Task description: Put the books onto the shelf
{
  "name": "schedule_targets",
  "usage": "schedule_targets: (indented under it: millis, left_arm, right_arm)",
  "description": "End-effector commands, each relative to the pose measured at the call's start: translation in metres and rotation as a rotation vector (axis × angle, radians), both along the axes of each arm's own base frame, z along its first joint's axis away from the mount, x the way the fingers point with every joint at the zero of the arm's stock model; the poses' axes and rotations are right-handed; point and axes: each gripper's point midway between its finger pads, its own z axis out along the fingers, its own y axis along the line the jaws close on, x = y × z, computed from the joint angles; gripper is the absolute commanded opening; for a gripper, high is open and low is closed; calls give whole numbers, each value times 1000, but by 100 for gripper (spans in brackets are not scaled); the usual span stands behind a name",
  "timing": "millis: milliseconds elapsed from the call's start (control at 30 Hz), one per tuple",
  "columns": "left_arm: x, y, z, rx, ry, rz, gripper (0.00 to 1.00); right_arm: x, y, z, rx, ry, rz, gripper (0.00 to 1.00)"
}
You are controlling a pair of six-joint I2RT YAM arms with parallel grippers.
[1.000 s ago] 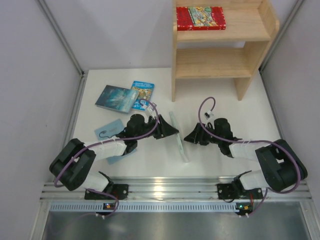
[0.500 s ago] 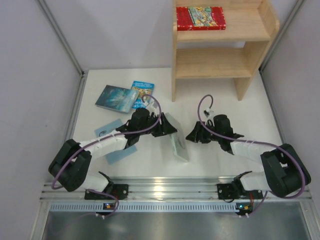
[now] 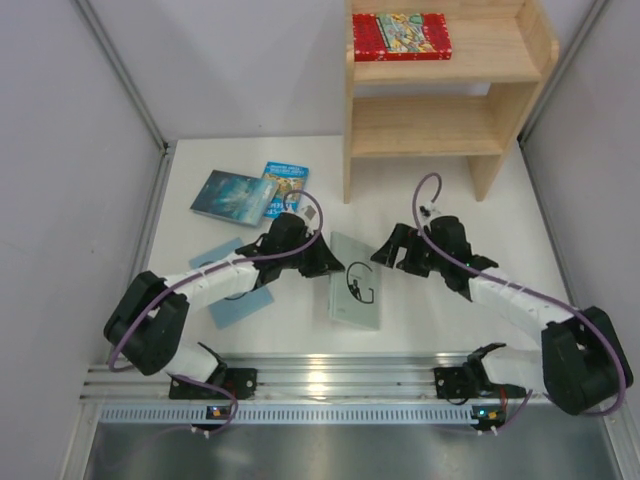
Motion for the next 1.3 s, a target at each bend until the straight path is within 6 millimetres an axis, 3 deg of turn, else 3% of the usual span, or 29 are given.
schedule_targets:
  millis: [0, 33, 67, 133, 167, 233, 267, 333, 433, 633, 900, 967, 1067, 1100, 1200, 1267]
  left_arm:
    - [26, -12, 66, -184, -100, 95, 0]
    - [30, -12, 76, -217, -112, 125, 0]
    - [34, -13, 91, -266, -137, 151, 0]
    - [43, -9, 119, -349, -155, 236, 0]
    - [46, -8, 130, -379, -168, 257, 0]
    - [54, -2, 159, -442, -216, 332, 0]
    - [56, 1, 168, -461, -234, 360, 0]
    - [55, 4, 195, -525, -285, 391, 0]
    - [57, 10, 223, -612, -334, 455, 0]
    - [42, -5, 261, -788, -397, 431, 0]
    - [33, -23, 278, -845, -442, 417, 0]
    - [30, -28, 276, -842, -437, 412, 0]
    - [27, -34, 269, -842, -419, 395, 0]
    - [26, -36, 267, -846, -416, 386, 0]
    - [20, -44, 262, -840, -415, 323, 0]
    - [11, -49, 259, -832, -417, 263, 0]
  right_arm:
    - [2, -13, 39, 106, 43, -227, 97]
    - [-2, -14, 38, 149, 60, -263, 100]
    - [-5, -13, 58, 258, 65, -317, 100]
    - [-10, -13, 71, 390, 98, -392, 100]
    - [-14, -16, 90, 459, 68, -413, 100]
    - [-19, -24, 95, 533, 80, -482, 100]
    - [-24, -28, 111, 620, 81, -516, 100]
    - [-27, -39, 112, 672, 108, -601, 100]
    - [-34, -49, 128, 765, 68, -631, 100]
    - [-30, -37, 149, 852, 6, -544, 100]
    - [-28, -22, 160, 889, -58, -493, 97]
    - [-28, -21, 162, 893, -79, -478, 92]
    - [-22, -26, 174, 936, -158, -490, 67]
    - [-21, -27, 182, 955, -186, -485, 53]
    - [-19, -28, 196, 963, -254, -466, 36]
    - [-20, -28, 202, 944, -305, -446, 11]
